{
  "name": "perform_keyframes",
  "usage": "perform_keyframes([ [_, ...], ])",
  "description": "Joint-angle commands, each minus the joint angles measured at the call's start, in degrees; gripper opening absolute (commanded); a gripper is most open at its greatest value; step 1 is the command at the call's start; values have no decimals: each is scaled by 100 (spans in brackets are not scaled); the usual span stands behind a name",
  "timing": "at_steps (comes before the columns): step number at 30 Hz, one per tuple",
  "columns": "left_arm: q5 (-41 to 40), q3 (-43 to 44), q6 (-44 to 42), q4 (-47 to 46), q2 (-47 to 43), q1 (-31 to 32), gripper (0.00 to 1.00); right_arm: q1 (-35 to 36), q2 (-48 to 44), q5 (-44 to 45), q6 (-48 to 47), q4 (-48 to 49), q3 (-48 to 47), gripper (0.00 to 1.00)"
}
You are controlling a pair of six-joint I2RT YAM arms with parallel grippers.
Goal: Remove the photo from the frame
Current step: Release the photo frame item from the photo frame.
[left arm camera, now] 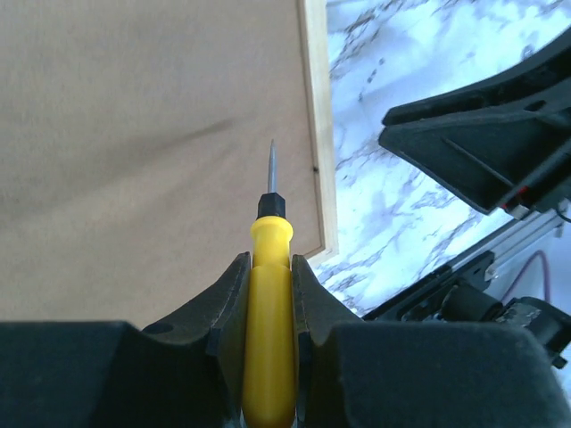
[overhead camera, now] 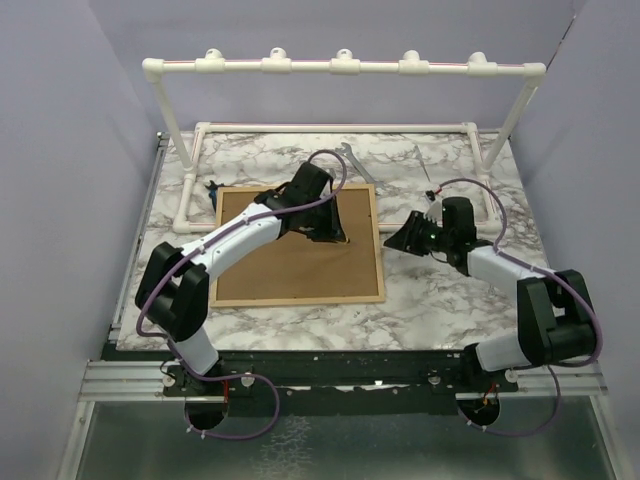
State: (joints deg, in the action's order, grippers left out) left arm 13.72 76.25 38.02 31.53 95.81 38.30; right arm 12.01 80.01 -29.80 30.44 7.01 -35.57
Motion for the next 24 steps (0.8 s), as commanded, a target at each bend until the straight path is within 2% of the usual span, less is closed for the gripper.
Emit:
perform_keyframes([
  [1, 494, -135, -77, -1020, -88, -252, 0, -214, 565, -612, 22, 265, -419, 33],
  [14, 933, 683, -145, -1256, 860, -682, 0, -280, 1873, -752, -51, 218, -1585, 31],
  [24, 1039, 1049, -163, -1217, 1314, -793, 0, -278, 2372, -806, 7, 335, -1916, 29],
])
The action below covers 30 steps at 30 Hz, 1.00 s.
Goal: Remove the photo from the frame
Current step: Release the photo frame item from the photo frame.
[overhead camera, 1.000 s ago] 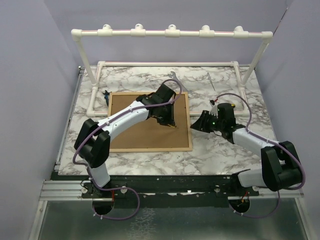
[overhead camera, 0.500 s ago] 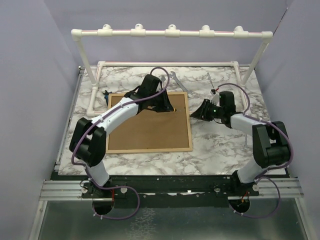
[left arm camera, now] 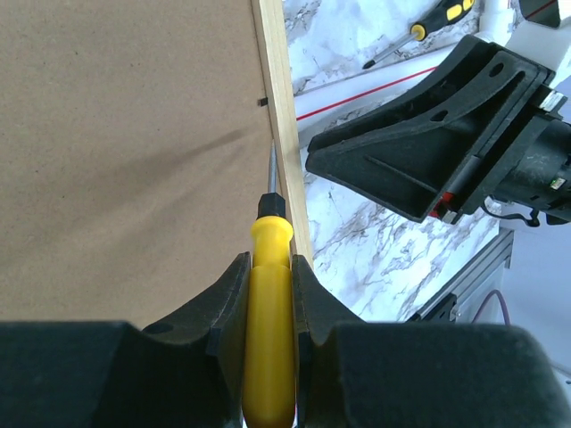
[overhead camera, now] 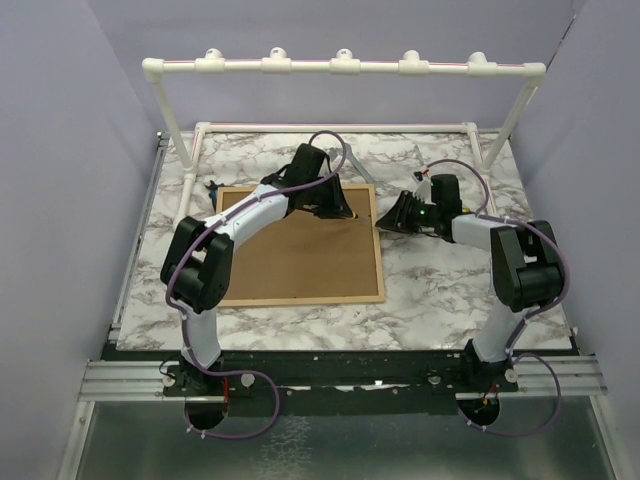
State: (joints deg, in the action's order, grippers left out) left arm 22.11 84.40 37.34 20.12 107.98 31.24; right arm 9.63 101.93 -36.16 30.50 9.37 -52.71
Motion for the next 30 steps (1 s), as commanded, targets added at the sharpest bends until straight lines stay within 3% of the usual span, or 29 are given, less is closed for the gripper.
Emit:
perform_keyframes([
  [1, 194, 235, -103, -64, 106, -110, 0, -40, 217, -182, 6, 100, -220, 29],
  [10, 301, 339, -103, 1, 362, -257, 0, -40, 540, -355, -49, 76, -389, 23],
  [30, 627, 575, 71, -41, 732, -244, 0, -40, 637, -454, 17, 145, -414, 21],
])
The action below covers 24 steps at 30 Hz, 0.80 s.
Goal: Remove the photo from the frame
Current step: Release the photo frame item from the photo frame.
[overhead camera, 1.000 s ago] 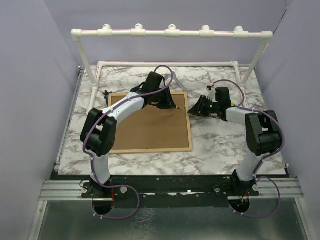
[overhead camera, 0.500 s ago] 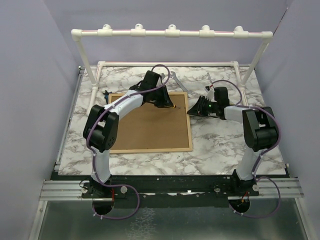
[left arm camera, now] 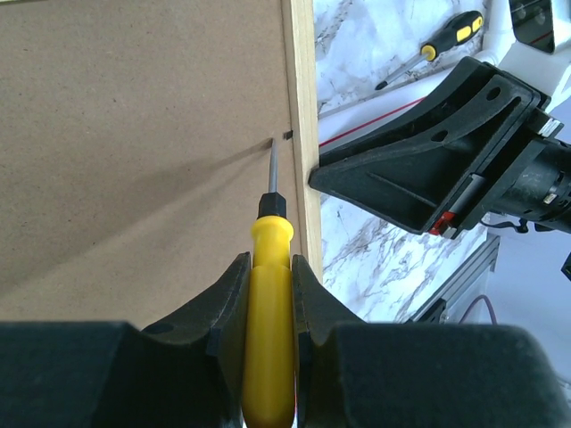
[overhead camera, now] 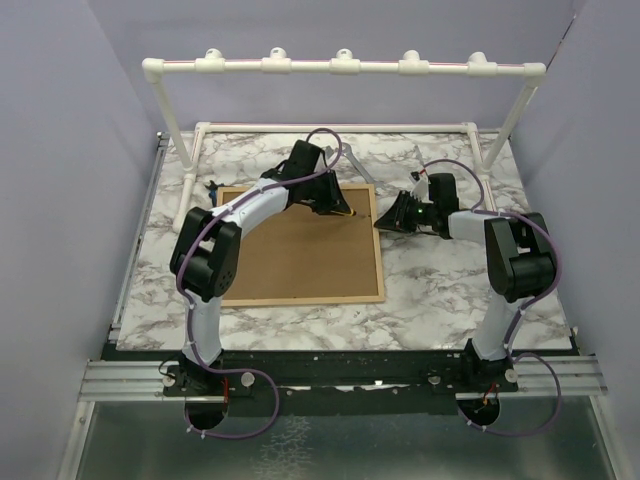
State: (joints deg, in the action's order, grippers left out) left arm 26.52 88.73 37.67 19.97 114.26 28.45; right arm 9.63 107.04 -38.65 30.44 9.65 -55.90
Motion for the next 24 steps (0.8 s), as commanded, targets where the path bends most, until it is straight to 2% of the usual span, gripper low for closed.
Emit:
perform_keyframes([
  [1, 186, 144, 43, -40, 114, 42, 0, -40, 127, -215, 24, 124, -96, 21],
  [24, 255, 77, 201, -371, 216, 90, 0, -40, 171, -239, -1, 48, -179, 19],
])
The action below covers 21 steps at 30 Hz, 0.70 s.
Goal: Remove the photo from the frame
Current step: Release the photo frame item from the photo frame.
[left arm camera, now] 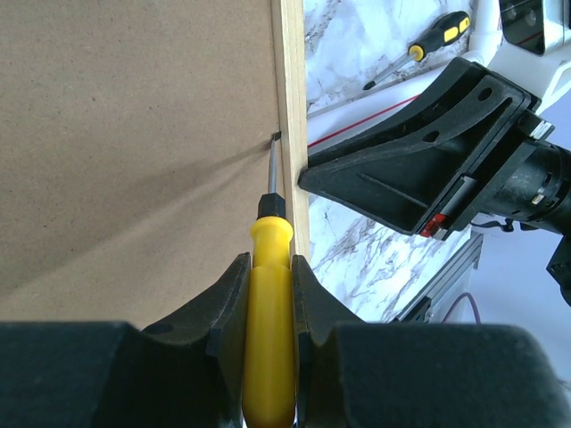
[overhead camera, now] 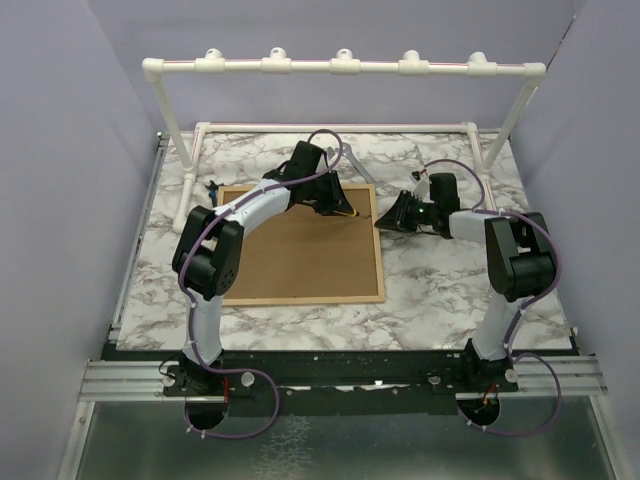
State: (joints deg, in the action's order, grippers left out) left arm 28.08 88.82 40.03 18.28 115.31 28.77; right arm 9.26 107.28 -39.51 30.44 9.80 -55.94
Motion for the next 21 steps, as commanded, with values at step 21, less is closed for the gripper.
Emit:
perform_keyframes([
  [21, 1030, -970, -449, -1110, 40, -600, 0, -126, 534, -661, 340, 484, -394, 23],
])
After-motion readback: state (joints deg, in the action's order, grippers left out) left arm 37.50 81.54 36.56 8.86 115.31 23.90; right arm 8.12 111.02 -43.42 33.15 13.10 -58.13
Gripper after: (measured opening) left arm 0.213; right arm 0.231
